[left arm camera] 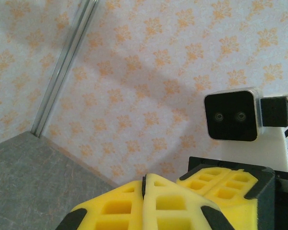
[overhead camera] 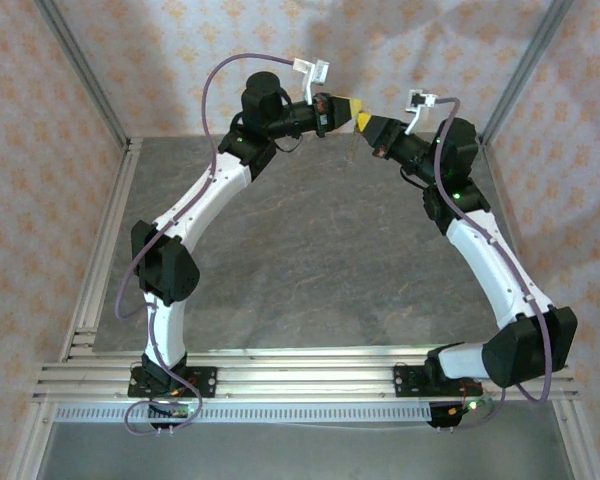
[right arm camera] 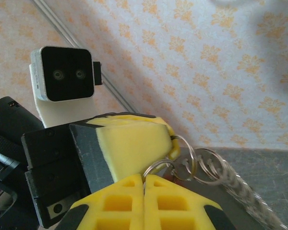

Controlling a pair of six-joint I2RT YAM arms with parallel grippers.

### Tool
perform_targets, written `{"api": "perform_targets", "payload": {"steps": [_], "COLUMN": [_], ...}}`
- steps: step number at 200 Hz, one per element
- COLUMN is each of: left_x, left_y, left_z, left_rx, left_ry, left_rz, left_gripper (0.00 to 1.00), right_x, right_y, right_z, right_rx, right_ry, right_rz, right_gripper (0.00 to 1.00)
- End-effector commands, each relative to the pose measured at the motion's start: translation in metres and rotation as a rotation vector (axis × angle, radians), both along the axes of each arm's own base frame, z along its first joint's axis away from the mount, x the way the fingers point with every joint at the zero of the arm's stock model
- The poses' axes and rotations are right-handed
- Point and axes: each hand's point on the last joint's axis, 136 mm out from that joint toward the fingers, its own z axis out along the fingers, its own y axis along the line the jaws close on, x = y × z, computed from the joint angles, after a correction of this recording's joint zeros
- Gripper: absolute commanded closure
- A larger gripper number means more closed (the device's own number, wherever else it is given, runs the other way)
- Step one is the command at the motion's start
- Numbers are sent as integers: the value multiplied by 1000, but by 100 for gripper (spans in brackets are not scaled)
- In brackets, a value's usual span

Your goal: Put the keys on the keyring

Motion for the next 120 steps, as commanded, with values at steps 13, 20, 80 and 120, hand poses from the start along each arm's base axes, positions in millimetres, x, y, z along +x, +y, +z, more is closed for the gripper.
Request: {"api": "perform_targets", "payload": {"steps": [13, 20, 80, 120], "left_x": [-26, -26, -26, -29], "left_y": [1, 1, 3, 4], "left_z": [46, 46, 49, 53], "left_rx": [-61, -61, -63, -73], "left_ry": [-110, -111, -128, -141], "left_rz": [-19, -17, -11, -19], "left_gripper": [100, 100, 100, 100], "right_x": [-8, -8, -13, -20], "right_y": [20, 19, 12, -41], "right_z": [5, 3, 4, 36], "right_rx": [-39, -49, -51, 63], "right_ry": [-27, -26, -17, -81], "right_rz": [70, 64, 48, -79], "right_gripper": [100, 100, 73, 61]}}
